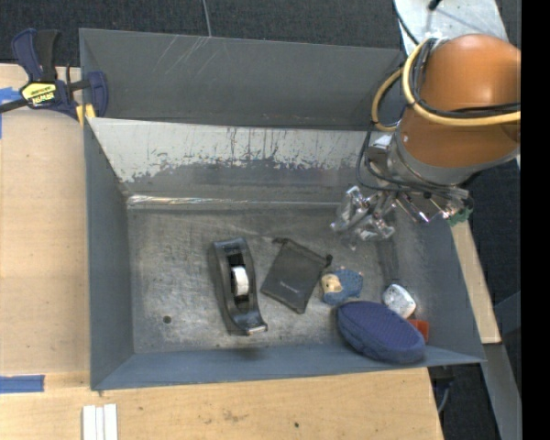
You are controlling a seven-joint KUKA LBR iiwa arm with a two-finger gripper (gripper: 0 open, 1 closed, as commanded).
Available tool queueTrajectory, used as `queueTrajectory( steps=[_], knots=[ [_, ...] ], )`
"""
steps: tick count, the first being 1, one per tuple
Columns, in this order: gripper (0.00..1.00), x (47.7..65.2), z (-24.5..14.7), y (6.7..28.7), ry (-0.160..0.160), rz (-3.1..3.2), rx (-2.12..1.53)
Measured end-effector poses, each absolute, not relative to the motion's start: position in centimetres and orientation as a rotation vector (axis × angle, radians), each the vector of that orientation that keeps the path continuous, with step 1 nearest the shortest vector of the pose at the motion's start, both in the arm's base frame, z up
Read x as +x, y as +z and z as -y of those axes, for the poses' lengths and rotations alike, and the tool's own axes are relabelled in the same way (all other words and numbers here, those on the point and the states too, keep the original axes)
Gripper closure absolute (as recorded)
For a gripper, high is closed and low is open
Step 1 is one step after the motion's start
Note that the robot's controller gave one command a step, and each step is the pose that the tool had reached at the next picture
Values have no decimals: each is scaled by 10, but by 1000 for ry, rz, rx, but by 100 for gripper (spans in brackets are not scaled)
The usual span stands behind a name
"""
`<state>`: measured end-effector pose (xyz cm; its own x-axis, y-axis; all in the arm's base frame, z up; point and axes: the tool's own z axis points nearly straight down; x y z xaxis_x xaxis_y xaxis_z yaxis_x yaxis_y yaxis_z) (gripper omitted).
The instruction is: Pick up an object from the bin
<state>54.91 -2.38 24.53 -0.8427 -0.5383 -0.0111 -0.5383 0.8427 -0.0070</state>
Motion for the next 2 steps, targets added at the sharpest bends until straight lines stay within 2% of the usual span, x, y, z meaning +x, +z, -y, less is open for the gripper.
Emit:
queueTrajectory(
  steps=[1, 2],
  knots=[
    [0, 547, 24, 241, 0, -3013, -877],
    [0, 521, 23, 96, 4, -3042, -802]
  ],
)
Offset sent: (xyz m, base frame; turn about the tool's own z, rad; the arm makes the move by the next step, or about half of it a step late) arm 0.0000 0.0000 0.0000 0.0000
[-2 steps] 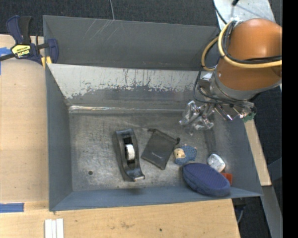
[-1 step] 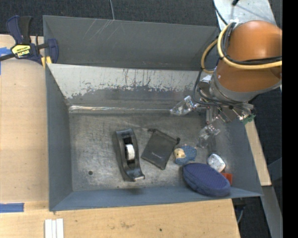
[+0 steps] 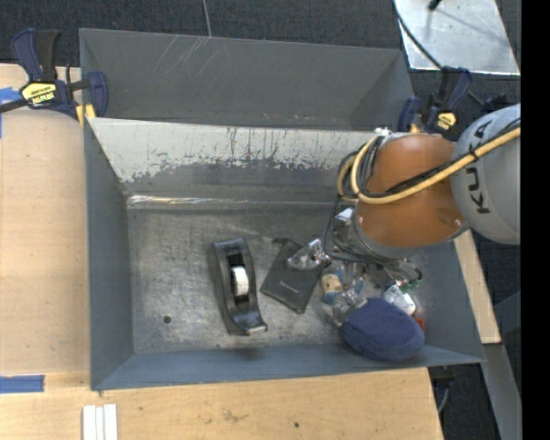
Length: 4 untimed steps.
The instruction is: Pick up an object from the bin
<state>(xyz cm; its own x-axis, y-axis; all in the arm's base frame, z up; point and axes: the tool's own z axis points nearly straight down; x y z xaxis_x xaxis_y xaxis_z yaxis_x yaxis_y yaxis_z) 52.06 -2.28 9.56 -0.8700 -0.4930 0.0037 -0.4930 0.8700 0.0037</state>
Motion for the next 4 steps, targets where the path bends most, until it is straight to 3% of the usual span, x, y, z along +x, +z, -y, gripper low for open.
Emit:
queueTrajectory(
  steps=[1, 2, 3, 4],
  knots=[
    [0, 562, 10, 73, 1, 3091, 544],
    [0, 551, 51, 74, 2, 3009, 959],
    [100, 554, 50, 78, 6, 3021, 960],
    [100, 551, 102, 160, 8, 2774, 1490]
  ],
)
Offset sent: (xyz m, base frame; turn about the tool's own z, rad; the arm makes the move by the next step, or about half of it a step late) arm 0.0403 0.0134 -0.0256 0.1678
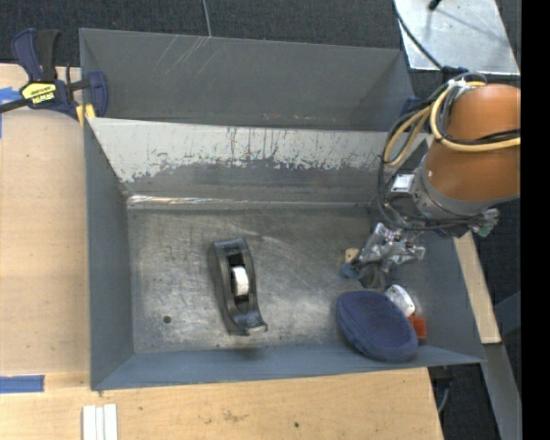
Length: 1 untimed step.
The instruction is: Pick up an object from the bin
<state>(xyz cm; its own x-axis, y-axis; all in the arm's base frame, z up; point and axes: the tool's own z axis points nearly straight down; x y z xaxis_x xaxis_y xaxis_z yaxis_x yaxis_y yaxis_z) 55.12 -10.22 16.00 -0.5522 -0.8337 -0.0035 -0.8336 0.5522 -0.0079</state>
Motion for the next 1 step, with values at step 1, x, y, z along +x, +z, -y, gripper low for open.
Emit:
queueTrajectory(
  steps=[1],
  knots=[
    [100, 550, 105, 237, -11, -2769, -1463]
  ],
)
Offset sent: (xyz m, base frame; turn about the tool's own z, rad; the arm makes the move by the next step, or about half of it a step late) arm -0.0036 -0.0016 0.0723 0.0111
